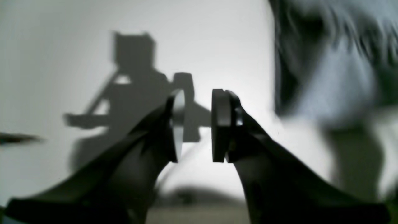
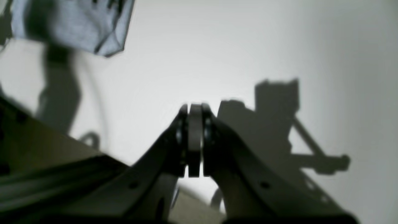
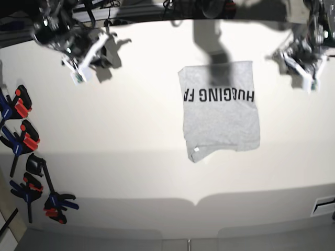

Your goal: Fold the T-shirt properly

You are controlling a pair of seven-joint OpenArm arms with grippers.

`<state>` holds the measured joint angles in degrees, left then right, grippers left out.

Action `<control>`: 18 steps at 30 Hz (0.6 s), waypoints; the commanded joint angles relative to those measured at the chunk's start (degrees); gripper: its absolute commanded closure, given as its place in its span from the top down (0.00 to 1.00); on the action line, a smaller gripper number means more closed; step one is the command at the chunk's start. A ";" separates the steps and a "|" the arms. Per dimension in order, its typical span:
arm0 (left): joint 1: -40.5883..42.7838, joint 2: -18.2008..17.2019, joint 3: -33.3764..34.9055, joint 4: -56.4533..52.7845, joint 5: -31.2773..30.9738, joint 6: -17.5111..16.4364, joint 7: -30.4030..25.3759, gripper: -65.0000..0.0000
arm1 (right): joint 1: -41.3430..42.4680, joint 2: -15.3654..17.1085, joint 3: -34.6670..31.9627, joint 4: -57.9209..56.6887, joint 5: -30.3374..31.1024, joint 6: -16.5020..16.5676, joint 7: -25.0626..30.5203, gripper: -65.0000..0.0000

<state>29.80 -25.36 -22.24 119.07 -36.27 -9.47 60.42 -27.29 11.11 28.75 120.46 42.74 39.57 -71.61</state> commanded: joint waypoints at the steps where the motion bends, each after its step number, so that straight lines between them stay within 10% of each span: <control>1: 2.23 -0.17 -1.11 2.54 -1.18 -0.96 -0.68 0.21 | -1.88 0.48 1.75 2.62 2.12 0.43 0.98 0.00; 18: 35.76 -0.02 -2.38 3.04 2.43 -16.26 -7.65 0.21 | -35.60 3.54 5.79 4.48 8.52 0.43 2.71 0.00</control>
<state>64.71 -25.17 -24.43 121.38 -33.32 -25.63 52.75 -62.11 14.15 34.20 124.31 50.59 39.70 -69.08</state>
